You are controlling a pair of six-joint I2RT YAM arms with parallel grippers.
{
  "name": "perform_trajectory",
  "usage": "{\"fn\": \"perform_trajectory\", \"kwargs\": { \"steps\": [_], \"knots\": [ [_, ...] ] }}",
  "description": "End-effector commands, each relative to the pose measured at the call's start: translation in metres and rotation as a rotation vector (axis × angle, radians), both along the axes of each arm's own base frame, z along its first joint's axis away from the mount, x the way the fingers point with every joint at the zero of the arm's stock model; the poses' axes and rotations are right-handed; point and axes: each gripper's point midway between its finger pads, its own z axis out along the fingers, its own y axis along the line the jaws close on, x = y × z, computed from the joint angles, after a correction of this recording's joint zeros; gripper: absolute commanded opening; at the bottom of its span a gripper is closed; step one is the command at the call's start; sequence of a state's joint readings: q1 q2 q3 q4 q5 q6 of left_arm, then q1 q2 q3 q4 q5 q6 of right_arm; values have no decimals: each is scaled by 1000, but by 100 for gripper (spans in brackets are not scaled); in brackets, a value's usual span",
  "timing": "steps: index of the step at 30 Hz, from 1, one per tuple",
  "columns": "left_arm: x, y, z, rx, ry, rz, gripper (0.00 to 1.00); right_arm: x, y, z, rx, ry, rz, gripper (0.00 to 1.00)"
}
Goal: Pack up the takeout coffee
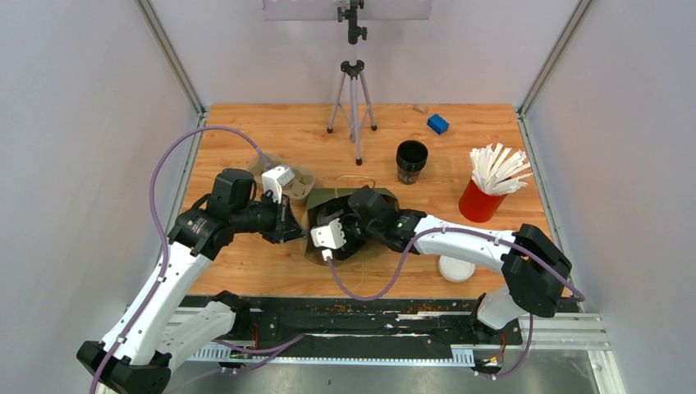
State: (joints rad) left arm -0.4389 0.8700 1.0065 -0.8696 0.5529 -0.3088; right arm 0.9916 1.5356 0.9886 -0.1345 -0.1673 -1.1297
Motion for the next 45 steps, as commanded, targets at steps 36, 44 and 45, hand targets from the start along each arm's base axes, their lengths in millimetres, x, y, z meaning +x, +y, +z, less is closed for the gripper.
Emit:
{"fn": "perform_trajectory", "kwargs": {
  "steps": [36,44,45],
  "knots": [
    [1,-6,9,-38,-28,-21,0,-16,16,44,134,82,35,36],
    [1,-6,8,-39,-24,-22,0,-13,22,33,127,103,33,17],
    [1,-6,8,-39,-23,-21,0,-13,23,32,129,104,31,16]
  ]
}}
